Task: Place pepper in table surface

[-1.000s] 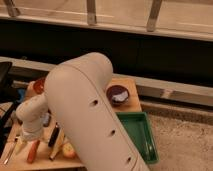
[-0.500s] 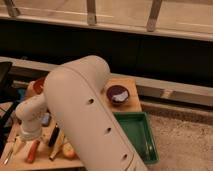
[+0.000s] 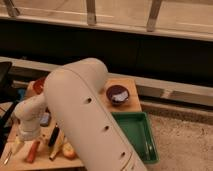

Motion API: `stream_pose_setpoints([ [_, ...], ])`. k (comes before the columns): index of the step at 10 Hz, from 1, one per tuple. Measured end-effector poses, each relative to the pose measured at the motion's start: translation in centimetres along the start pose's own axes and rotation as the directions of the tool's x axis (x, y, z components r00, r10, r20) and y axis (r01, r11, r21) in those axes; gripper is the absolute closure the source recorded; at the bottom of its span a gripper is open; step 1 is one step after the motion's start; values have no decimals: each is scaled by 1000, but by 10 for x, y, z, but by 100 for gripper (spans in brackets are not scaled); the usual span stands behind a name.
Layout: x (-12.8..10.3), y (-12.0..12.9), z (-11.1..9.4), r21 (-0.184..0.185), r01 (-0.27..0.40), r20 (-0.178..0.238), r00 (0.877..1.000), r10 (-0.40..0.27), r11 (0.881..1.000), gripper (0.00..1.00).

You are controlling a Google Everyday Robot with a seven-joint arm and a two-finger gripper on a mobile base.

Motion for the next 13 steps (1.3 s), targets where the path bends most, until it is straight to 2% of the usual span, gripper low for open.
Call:
stream_pose_setpoints([
  [4,-4,2,6,5,6,-10,1000,-6,1000,76],
  [5,-7,7,13,5,12,-20,1000,-12,1000,84],
  [6,-9,9,16,5,14,-25,1000,-14,1000,86],
  [9,-5,7,13,26,15,-30,999,-15,1000,86],
  [10,-4,8,5,42,11,-16,1000,-11,999,82],
  [13,-2,24,-30,98,41,28,999,-43,994,50],
])
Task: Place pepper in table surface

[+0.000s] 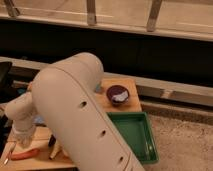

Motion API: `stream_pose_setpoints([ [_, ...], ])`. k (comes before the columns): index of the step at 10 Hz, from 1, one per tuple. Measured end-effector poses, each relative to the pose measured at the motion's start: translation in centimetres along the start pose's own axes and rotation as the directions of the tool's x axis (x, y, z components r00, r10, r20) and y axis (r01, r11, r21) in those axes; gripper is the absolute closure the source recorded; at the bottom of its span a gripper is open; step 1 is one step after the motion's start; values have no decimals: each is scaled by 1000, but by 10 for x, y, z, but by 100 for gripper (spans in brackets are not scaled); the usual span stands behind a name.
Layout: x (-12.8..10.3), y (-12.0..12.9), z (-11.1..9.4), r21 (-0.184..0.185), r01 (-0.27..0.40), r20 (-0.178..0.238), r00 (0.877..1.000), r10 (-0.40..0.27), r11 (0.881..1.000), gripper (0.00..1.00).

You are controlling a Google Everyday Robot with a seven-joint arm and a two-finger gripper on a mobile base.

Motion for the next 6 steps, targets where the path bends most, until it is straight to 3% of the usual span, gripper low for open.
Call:
stream_pose_setpoints([
  [3,0,12,-3,28,92,-11,996,-92,995,24],
  [5,4,11,12,23,230,-56,972,-229,973,20],
  [6,6,10,18,23,257,-78,964,-254,966,20],
])
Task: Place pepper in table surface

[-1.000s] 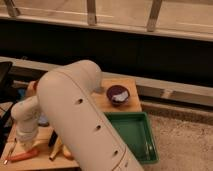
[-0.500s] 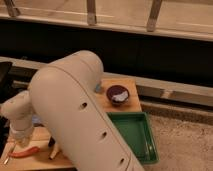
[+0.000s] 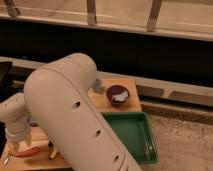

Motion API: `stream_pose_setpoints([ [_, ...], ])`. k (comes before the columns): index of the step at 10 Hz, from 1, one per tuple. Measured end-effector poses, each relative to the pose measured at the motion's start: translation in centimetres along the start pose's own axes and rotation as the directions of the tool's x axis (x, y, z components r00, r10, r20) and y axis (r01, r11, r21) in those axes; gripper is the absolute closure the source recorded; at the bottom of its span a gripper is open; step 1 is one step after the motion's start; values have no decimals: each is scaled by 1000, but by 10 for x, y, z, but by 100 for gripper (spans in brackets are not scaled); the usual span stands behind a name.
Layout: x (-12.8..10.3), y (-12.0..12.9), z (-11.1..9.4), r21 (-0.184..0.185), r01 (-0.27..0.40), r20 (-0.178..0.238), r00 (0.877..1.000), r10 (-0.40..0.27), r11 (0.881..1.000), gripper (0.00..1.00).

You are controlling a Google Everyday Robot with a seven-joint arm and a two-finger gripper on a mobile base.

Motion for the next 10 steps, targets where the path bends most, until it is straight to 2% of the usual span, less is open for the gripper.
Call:
stream_pose_setpoints([
  [3,7,-5,12,3,44,-60,997,-44,999,20],
  [8,18,-8,29,10,49,-129,991,-47,999,22],
  [10,22,-10,37,13,25,-144,989,-23,1000,37],
])
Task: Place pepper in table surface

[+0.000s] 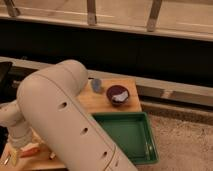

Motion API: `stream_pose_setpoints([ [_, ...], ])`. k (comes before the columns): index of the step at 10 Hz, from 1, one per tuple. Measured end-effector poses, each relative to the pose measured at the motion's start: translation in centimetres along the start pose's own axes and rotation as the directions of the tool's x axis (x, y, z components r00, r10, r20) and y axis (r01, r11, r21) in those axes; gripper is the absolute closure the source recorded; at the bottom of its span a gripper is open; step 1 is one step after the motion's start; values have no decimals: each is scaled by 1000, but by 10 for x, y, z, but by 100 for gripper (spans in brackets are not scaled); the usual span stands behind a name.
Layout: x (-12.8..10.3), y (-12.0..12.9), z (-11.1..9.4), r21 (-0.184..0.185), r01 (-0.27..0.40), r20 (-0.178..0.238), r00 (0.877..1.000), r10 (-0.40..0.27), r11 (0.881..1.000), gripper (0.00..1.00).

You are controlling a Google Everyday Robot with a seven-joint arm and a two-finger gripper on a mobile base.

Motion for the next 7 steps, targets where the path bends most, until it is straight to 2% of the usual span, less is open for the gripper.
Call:
stream_pose_setpoints([
  [4,2,-4,-5,5,-5,-5,1000,6,1000,80],
  [6,3,-7,-3,10,-15,-13,1000,15,1000,96],
  [7,2,-8,4,17,-30,-30,999,30,999,100],
])
